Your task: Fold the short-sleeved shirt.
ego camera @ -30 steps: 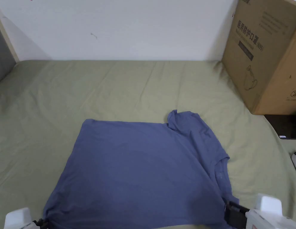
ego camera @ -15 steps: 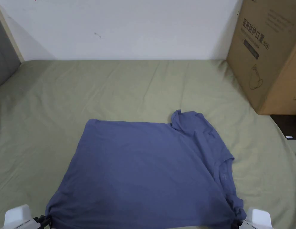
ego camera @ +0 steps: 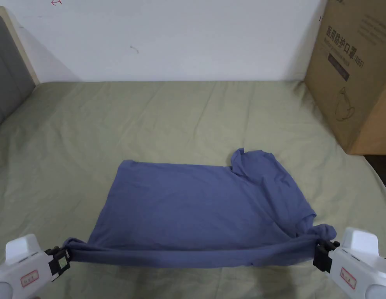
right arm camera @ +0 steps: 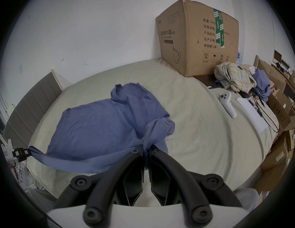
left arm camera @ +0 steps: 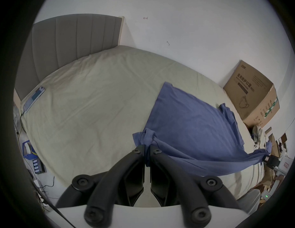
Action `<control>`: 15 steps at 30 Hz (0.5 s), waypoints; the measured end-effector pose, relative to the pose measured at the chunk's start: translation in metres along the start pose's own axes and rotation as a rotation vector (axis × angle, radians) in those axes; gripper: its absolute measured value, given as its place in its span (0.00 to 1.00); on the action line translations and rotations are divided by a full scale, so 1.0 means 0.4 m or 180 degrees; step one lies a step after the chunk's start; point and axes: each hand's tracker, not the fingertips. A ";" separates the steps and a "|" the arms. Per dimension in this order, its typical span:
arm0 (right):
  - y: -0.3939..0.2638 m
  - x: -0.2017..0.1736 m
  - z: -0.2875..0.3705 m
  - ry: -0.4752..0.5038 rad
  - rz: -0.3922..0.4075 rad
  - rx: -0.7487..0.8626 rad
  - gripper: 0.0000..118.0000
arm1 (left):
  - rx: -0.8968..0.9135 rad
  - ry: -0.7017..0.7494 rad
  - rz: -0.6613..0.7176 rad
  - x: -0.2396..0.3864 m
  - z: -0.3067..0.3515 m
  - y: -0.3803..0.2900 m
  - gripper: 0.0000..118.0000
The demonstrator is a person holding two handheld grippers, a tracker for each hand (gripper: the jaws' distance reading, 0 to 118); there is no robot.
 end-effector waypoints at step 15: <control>0.159 0.023 -0.332 -0.0661 0.0200 -0.0116 0.03 | -0.0353 0.0172 -0.0324 0.124 -0.337 0.201 0.04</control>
